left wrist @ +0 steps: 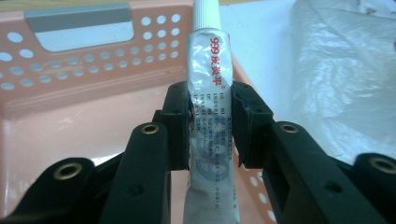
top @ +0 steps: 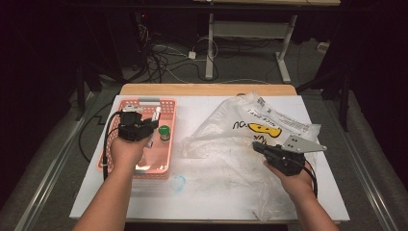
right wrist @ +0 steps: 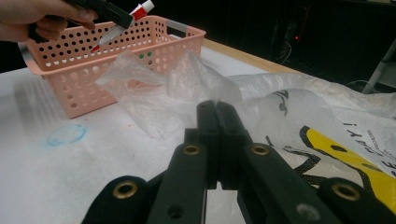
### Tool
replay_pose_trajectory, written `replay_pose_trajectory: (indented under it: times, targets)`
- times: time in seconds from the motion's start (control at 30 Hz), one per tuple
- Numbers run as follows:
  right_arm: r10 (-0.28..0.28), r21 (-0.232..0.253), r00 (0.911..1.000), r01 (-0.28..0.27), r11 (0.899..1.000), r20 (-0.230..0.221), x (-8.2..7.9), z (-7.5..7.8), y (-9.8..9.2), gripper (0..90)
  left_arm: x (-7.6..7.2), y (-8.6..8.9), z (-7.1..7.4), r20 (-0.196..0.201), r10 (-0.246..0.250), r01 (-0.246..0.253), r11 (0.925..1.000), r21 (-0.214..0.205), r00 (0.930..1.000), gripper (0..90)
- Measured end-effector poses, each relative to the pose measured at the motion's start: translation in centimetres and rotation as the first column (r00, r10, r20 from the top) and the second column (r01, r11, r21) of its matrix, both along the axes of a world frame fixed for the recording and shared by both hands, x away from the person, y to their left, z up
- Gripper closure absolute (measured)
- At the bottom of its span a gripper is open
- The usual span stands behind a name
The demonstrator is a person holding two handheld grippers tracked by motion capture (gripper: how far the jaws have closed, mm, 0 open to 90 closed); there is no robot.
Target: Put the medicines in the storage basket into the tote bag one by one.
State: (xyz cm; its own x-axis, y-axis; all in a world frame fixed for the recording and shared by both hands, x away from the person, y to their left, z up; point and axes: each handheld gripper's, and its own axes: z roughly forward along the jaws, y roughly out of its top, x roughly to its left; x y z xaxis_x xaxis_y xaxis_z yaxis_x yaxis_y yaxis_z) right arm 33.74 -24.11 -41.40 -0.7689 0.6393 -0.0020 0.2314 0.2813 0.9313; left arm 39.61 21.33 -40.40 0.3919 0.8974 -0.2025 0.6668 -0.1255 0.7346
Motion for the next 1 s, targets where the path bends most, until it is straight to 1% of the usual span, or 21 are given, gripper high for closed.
replay_pose_trajectory:
  times: [0.1, 0.17, 0.23, 0.37, 0.5, 0.6, 0.73, 0.83, 0.87, 1.0]
  targets:
    - [0.001, 0.007, 1.0, -0.001, 1.0, 0.006, -0.1, 0.2, 0.0, 90.0, -0.8, -0.3, 0.2, 0.023, -0.013, 0.013, 0.9999, 0.006, 0.9997, 68.5]
    - [0.006, 0.013, 0.9998, -0.006, 1.0, 0.021, -0.3, 0.7, 0.0, 90.0, -1.4, -0.6, 0.3, 0.044, -0.027, 0.027, 0.9996, 0.006, 0.9987, 68.5]
    - [0.006, 0.015, 0.9996, -0.006, 1.0, 0.026, -0.4, 0.8, 0.0, 90.0, -2.0, -0.9, 0.6, 0.064, -0.043, 0.042, 0.999, 0.012, 0.997, 68.5]
    - [0.004, 0.014, 0.9996, -0.004, 1.0, 0.028, -0.4, 0.9, 0.0, 90.0, -3.4, -1.5, 1.3, 0.103, -0.08, 0.081, 0.9967, -0.003, 0.9914, 68.4]
    - [0.004, 0.013, 0.9997, -0.005, 1.0, 0.023, -0.3, 0.8, 0.0, 90.0, -4.8, -2.1, 2.0, 0.139, -0.103, 0.108, 0.9938, -0.026, 0.985, 68.4]
    - [0.007, 0.007, 0.9996, -0.007, 1.0, 0.027, -0.4, 0.8, 0.1, 90.0, -5.6, -2.6, 2.4, 0.159, -0.126, 0.134, 0.9904, -0.036, 0.9791, 68.4]
    - [0.007, 0.01, 0.9996, -0.008, 1.0, 0.028, -0.5, 0.9, 0.1, 90.0, -6.6, -3.2, 2.7, 0.184, -0.15, 0.165, 0.9838, -0.069, 0.9714, 68.4]
    - [0.009, 0.011, 0.9994, -0.009, 1.0, 0.032, -0.5, 0.9, 0.1, 90.0, -7.2, -4.0, 2.7, 0.192, -0.173, 0.19, 0.9791, -0.073, 0.9662, 68.4]
    - [0.006, 0.014, 0.9996, -0.007, 1.0, 0.027, -0.5, 0.9, 0.1, 90.0, -7.4, -4.2, 2.7, 0.194, -0.181, 0.198, 0.9773, -0.074, 0.9641, 68.5]
    - [0.004, 0.018, 0.9996, -0.004, 1.0, 0.027, -0.5, 0.9, 0.0, 90.0, -7.9, -5.3, 2.4, 0.194, -0.219, 0.238, 0.9677, -0.083, 0.9563, 68.4]
